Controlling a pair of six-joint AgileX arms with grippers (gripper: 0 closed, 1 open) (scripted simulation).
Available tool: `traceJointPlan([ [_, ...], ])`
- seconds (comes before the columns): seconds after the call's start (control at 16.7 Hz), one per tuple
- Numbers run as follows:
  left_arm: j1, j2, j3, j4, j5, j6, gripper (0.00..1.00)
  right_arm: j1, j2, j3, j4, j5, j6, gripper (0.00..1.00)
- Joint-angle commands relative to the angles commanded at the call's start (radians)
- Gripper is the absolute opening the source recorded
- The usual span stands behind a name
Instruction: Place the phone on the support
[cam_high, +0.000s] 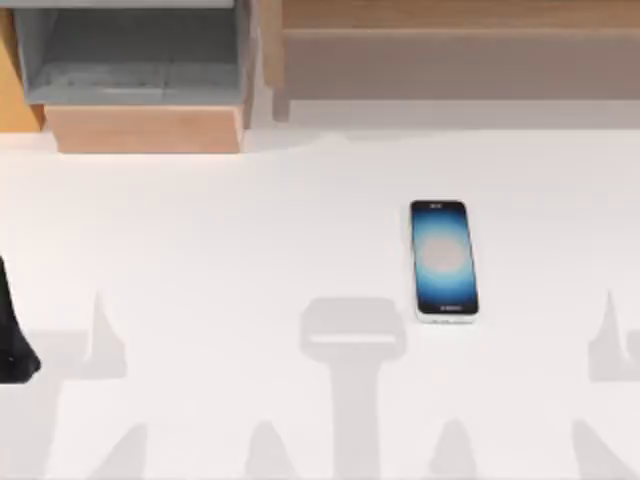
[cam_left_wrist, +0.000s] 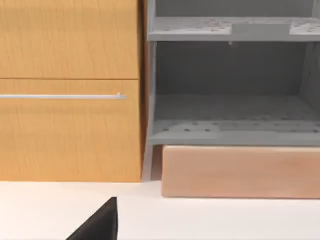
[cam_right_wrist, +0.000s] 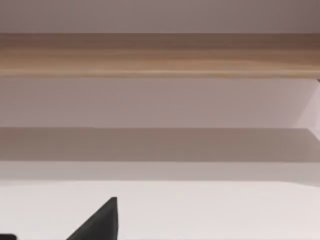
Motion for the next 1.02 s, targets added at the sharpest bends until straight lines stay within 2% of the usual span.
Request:
traceJointPlan([
  [0.24,0.0,0.0,0.0,0.0,0.0,0.0,1.0,0.006,0.03,0.024,-0.022,0.0,0.001,1.0],
  [0.48,0.0,0.0,0.0,0.0,0.0,0.0,1.0,0.038,0.21,0.177,-0.133,0.005,0.012,1.0],
  [0.72,0.0,0.0,0.0,0.0,0.0,0.0,1.0,0.09,0.517,0.461,-0.289,0.012,0.051,1.0],
  [1.02,0.0,0.0,0.0,0.0,0.0,0.0,1.0,0.175,0.986,0.918,-0.498,0.014,0.144,1.0],
])
